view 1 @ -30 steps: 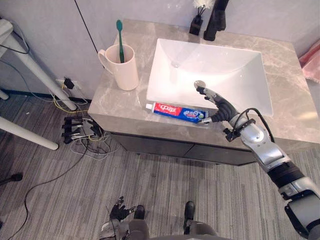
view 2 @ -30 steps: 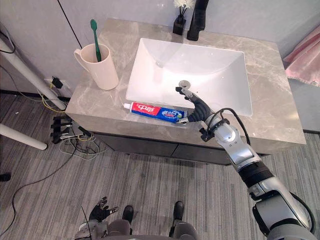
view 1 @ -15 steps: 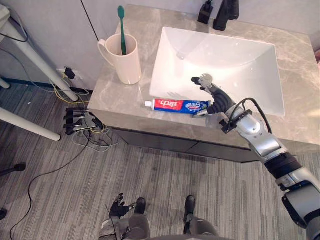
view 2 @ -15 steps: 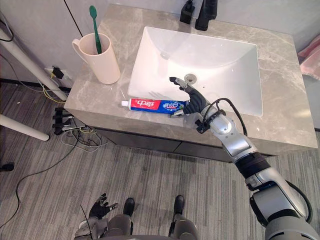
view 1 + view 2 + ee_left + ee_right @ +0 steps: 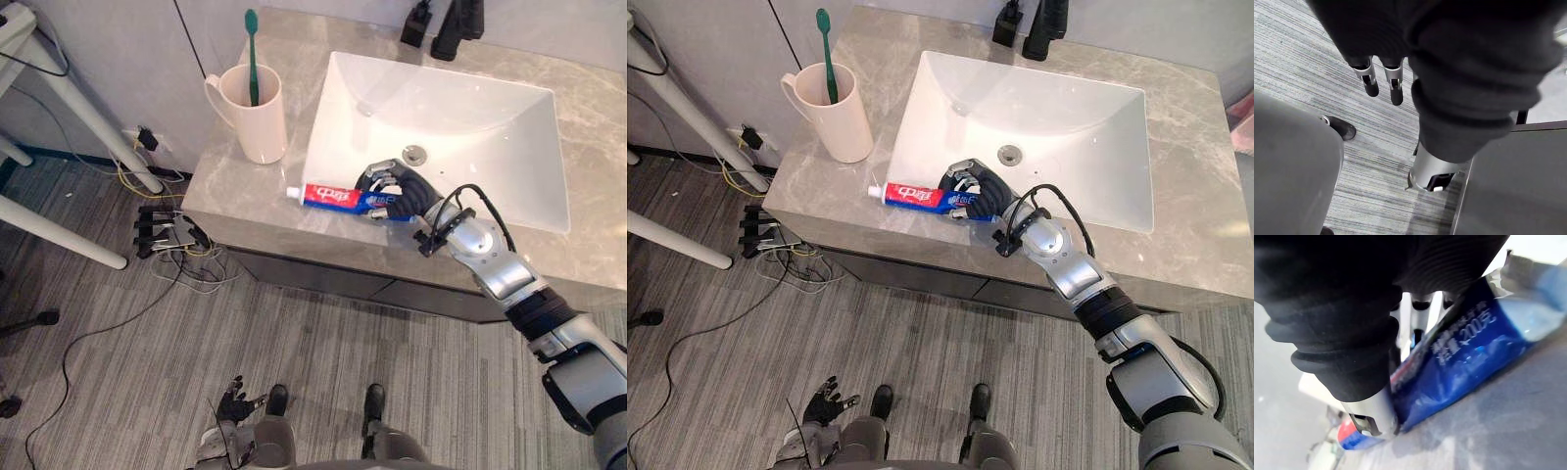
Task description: Organize washtable
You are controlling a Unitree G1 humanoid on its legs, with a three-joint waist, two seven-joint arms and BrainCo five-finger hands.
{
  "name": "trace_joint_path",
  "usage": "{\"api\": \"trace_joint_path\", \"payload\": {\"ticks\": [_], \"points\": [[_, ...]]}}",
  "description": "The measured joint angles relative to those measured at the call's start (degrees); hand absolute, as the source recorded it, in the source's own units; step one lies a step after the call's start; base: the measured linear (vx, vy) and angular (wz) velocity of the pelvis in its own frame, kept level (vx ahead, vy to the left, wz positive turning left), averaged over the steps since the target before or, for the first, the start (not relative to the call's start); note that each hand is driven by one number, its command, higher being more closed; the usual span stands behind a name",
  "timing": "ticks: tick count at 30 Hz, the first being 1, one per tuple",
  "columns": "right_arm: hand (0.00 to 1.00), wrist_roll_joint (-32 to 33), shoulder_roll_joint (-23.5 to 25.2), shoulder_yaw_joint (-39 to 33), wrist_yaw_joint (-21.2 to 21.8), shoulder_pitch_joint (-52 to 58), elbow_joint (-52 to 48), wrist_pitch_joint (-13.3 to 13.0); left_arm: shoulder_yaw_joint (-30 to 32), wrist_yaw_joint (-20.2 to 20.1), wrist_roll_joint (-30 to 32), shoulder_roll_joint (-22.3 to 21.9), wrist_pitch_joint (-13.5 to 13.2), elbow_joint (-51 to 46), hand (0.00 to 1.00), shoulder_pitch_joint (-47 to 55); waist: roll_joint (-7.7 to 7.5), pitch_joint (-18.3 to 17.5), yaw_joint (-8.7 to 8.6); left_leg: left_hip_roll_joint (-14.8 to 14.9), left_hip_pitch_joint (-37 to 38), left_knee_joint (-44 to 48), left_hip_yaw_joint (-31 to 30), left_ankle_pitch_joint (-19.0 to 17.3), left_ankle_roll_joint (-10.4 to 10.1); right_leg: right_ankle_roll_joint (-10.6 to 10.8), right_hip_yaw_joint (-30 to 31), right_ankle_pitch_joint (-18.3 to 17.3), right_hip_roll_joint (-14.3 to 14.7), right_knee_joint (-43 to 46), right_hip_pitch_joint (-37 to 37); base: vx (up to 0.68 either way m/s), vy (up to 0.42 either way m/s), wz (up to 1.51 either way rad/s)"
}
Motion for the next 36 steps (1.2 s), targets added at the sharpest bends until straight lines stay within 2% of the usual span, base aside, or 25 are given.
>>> {"api": "trace_joint_path", "payload": {"ticks": [18,21,25,28,32,36], "points": [[1.00,-0.40,-0.80,-1.61,1.57,5.08,-1.69,-0.29,-0.93,-0.24,1.38,0.45,0.72,-0.10,0.00,-0.14,-0.41,-0.25,-0.05,0.02,2.65,0.00,-0.89,-0.02,-0.02,0.03,0.56,-0.02,-0.03,0.05,3.14,0.00,0.003,0.02],[1.00,-1.09,-0.81,-2.87,2.73,7.14,-3.25,-0.01,-0.80,-0.29,1.60,0.68,1.13,-0.07,0.00,-0.13,-0.90,-0.70,-0.10,0.03,2.99,-0.01,-0.78,-0.02,-0.02,0.04,0.63,-0.03,-0.04,0.10,3.37,-0.05,-0.007,-0.02],[1.00,-1.79,-0.88,-3.52,3.07,8.96,-3.75,0.60,0.04,-0.26,1.91,1.66,1.26,0.09,0.00,0.29,-2.01,-1.73,-1.18,0.04,3.15,-0.03,-0.58,-0.02,-0.02,0.04,0.89,-0.03,-0.04,0.10,3.36,-0.07,-0.012,-0.03],[1.00,-1.73,-2.03,-8.73,2.83,10.68,-8.72,0.86,0.96,-0.20,1.83,1.76,1.29,-0.05,0.00,0.44,-2.15,-1.97,-1.65,0.02,3.41,-0.06,-0.33,-0.01,-0.02,0.04,1.53,-0.03,-0.04,0.11,3.32,-0.08,-0.011,-0.08],[1.00,-1.06,-3.36,-17.91,2.04,14.79,-15.45,0.38,2.47,-0.01,0.44,1.69,1.66,-3.88,0.00,2.38,-1.82,-4.90,-2.44,0.06,3.42,-0.14,-0.34,0.00,-0.04,0.10,2.04,-0.07,0.04,0.08,3.15,-0.04,-0.011,-0.05],[1.00,-1.08,-4.74,-27.00,0.02,20.32,-19.51,-1.00,4.46,0.29,-5.80,3.05,1.00,-20.39,0.00,4.90,-1.36,-7.99,-3.26,0.04,3.03,-0.12,-0.60,0.23,-0.21,0.15,1.91,-0.11,0.02,0.08,3.16,-0.05,-0.006,0.04]]}}
